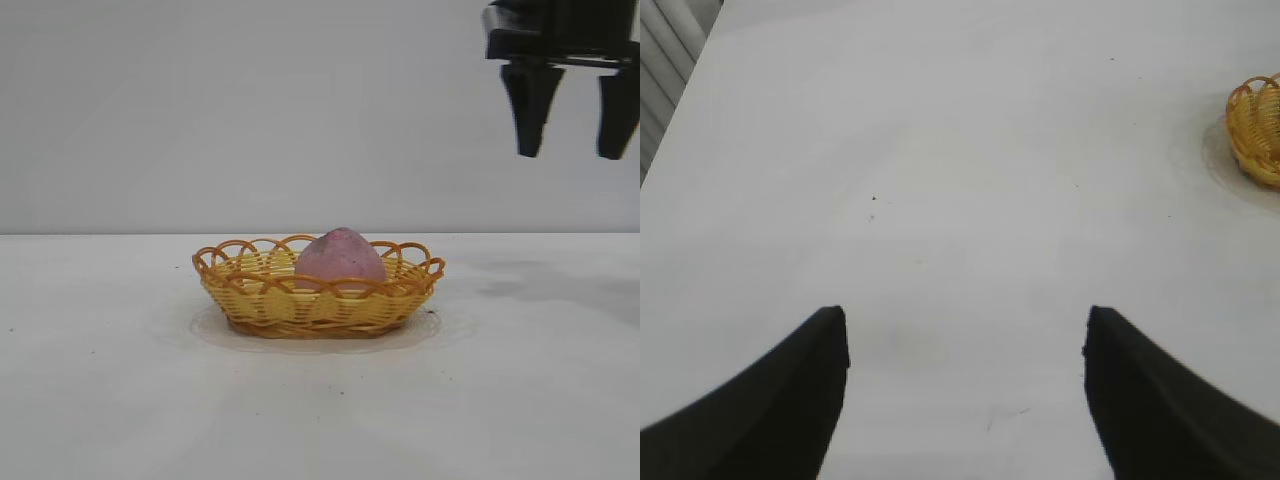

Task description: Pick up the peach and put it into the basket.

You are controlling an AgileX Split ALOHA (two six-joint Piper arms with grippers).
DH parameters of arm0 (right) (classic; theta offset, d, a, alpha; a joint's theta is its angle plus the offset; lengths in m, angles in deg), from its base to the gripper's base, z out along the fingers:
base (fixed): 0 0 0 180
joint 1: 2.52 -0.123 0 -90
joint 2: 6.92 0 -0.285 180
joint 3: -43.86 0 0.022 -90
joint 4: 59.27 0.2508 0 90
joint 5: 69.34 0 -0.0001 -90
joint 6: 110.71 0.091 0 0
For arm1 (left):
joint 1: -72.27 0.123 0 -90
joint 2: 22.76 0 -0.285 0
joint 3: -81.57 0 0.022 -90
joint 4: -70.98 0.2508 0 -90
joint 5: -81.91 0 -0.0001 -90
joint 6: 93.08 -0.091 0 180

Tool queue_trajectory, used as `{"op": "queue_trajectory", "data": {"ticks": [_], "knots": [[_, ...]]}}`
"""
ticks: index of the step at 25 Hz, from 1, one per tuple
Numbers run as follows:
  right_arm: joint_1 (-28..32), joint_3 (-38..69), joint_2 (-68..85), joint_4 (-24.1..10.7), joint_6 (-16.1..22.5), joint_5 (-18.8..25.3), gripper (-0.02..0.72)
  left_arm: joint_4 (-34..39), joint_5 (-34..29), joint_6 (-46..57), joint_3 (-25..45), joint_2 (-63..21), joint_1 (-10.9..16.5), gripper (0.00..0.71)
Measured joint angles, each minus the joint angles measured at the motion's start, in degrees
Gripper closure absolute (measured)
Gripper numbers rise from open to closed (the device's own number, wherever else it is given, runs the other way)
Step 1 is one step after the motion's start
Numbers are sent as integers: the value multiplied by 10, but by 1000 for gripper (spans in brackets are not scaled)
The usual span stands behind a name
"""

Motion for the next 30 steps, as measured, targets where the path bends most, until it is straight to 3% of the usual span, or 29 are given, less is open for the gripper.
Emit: {"op": "queue_trajectory", "data": {"ticks": [12,20,30], "knots": [[5,287,314,-6,31,-47,179,0,0,0,0,0,0,268],[5,475,564,-6,43,-52,179,0,0,0,0,0,0,268],[5,603,830,-6,57,-58,179,0,0,0,0,0,0,268]]}}
